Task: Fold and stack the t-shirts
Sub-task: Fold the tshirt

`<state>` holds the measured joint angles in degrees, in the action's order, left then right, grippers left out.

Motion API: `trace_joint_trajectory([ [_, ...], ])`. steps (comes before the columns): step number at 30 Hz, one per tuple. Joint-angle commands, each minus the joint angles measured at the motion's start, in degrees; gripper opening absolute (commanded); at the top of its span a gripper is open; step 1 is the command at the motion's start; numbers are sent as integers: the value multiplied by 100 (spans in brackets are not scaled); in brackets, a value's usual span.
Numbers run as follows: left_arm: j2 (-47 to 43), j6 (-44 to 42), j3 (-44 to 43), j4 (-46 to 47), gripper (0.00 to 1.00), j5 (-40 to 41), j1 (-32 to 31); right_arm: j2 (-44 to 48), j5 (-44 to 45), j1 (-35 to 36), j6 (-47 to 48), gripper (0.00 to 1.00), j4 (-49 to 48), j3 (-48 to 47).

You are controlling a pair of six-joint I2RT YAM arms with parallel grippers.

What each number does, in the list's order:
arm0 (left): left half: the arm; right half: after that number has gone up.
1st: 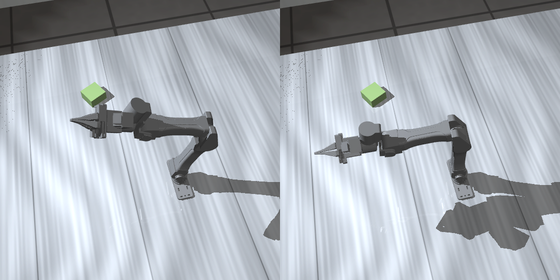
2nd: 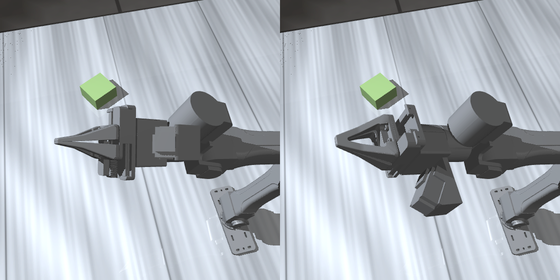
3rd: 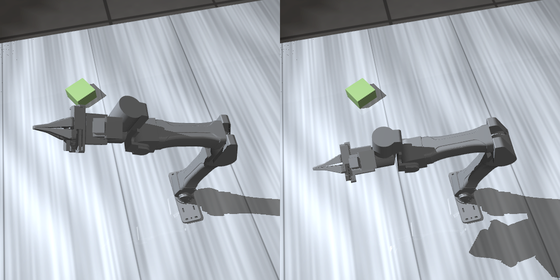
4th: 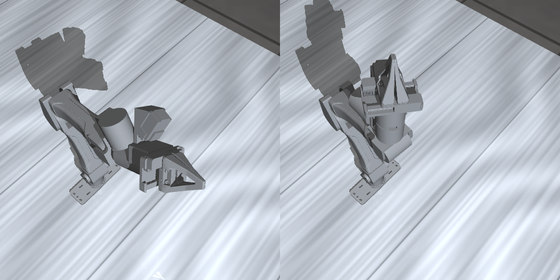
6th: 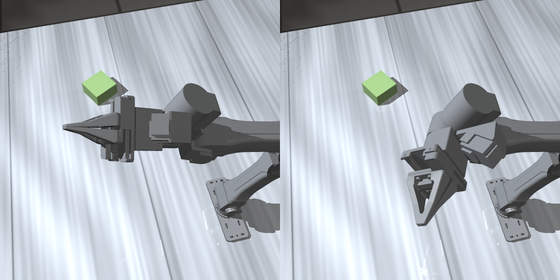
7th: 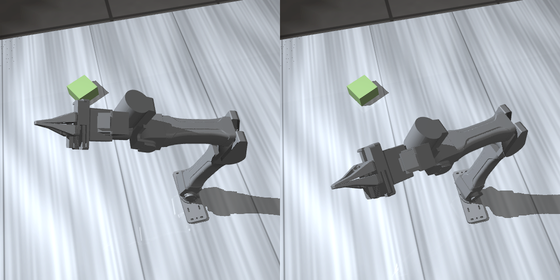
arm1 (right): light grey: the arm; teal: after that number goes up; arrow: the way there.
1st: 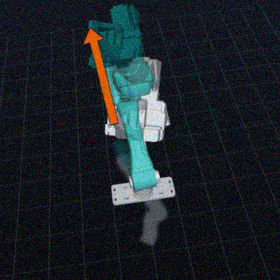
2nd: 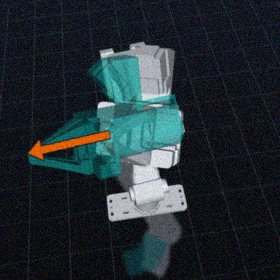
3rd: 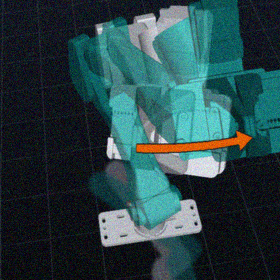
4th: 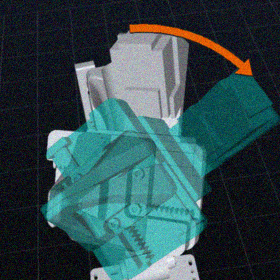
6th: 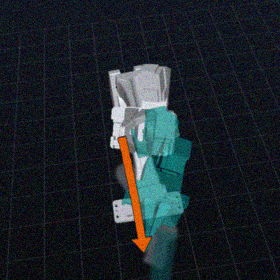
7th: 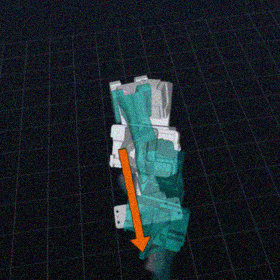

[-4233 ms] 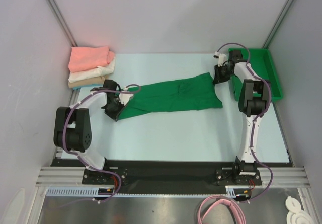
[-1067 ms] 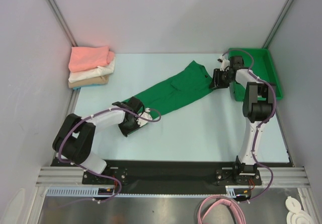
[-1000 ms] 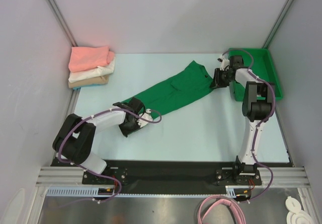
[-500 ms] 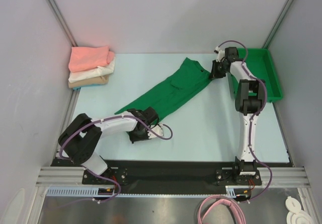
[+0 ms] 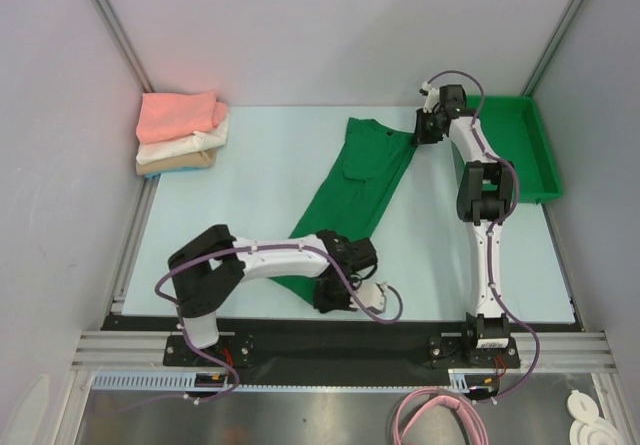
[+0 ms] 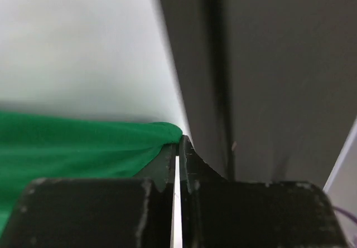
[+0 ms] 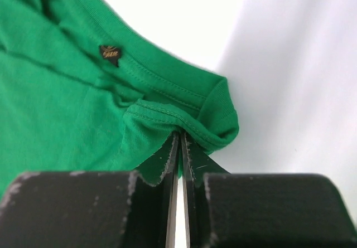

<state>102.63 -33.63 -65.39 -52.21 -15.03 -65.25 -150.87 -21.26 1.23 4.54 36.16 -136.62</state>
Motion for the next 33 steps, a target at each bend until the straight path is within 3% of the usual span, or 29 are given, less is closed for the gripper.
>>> trace_joint_trajectory([
  [1,336,-144,-773,-378,0,-1168,-496,-189,333,96,56,9,-118,-304],
  [9,1337,-100,-2415,-738,1,-1863,-752,-241,315,175,91,9,-127,-401],
  [11,1452,-56,-2732,-826,9,-1872,-752,-259,280,167,83,10,-118,-401],
  [13,1488,40,-3057,-800,28,-1776,-752,-233,236,167,109,11,-75,-401],
  [15,1287,102,-3321,-747,35,-1531,-734,-50,175,158,118,21,-39,-331],
  [16,1190,119,-3427,-747,37,-1460,-708,74,174,140,118,33,-65,-243],
  [17,1067,198,-3533,-695,40,-1372,-656,249,183,88,109,39,-135,45],
  [18,796,277,-3682,-608,50,-1276,-464,651,201,61,74,43,-223,291],
  [20,549,637,-3779,-230,56,-1091,-130,1171,148,-70,-66,49,-618,1114],
  [22,346,1127,-3876,201,61,-915,607,2006,52,-80,-206,50,-934,1688],
  [27,1255,2377,-4779,387,56,-1528,2907,3685,-528,-361,-85,53,-858,3734],
  [30,1977,2764,-5158,683,52,-2100,3736,4757,-932,-361,109,53,-847,4579],
  [33,2453,2993,-5265,1324,52,-2268,4159,5698,-1275,-361,179,53,-918,5609],
])
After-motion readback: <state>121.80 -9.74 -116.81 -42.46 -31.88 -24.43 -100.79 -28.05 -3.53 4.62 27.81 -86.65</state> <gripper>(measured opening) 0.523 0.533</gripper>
